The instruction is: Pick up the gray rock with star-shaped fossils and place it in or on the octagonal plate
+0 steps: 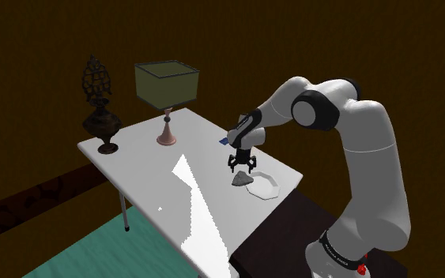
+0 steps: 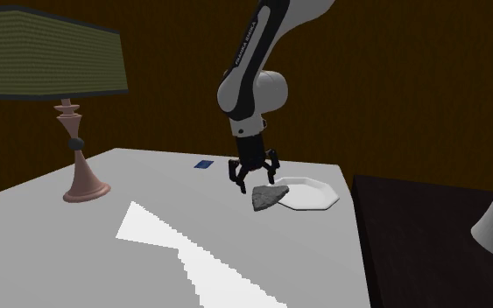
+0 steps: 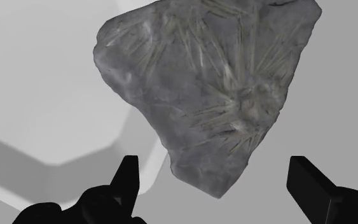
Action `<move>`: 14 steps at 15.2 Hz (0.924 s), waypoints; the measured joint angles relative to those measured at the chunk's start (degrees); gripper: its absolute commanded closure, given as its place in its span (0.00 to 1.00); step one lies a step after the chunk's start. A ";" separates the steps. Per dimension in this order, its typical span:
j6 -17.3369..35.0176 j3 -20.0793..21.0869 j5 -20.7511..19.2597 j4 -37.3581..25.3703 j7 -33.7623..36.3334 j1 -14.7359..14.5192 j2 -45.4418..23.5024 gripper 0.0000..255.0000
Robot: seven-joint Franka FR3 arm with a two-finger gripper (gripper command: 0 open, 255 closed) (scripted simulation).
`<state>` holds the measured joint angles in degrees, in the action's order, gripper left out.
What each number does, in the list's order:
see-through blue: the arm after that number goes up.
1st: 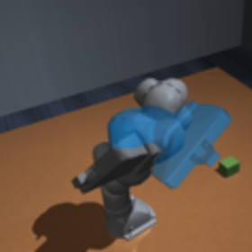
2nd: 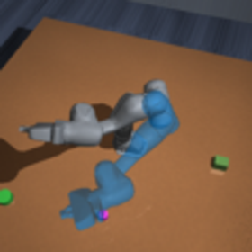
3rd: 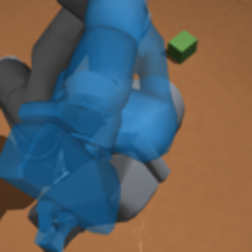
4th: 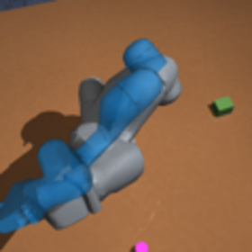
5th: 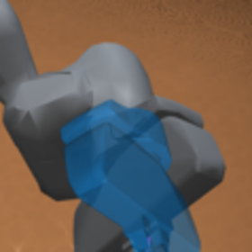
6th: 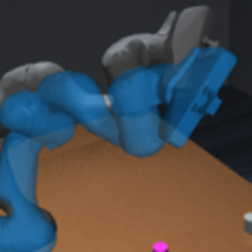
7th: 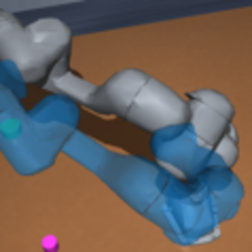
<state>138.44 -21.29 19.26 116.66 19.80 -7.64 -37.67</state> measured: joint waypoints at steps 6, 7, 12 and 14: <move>0.04 -0.04 0.00 0.00 0.00 0.00 0.08 1.00; 0.06 -0.06 0.00 0.00 0.00 0.02 0.08 1.00; 0.12 -0.13 0.00 0.02 -0.03 0.08 0.09 1.00; -0.51 -0.41 -0.37 0.35 0.18 -0.25 0.93 1.00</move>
<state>137.93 -21.70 18.88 117.01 19.99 -7.89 -36.74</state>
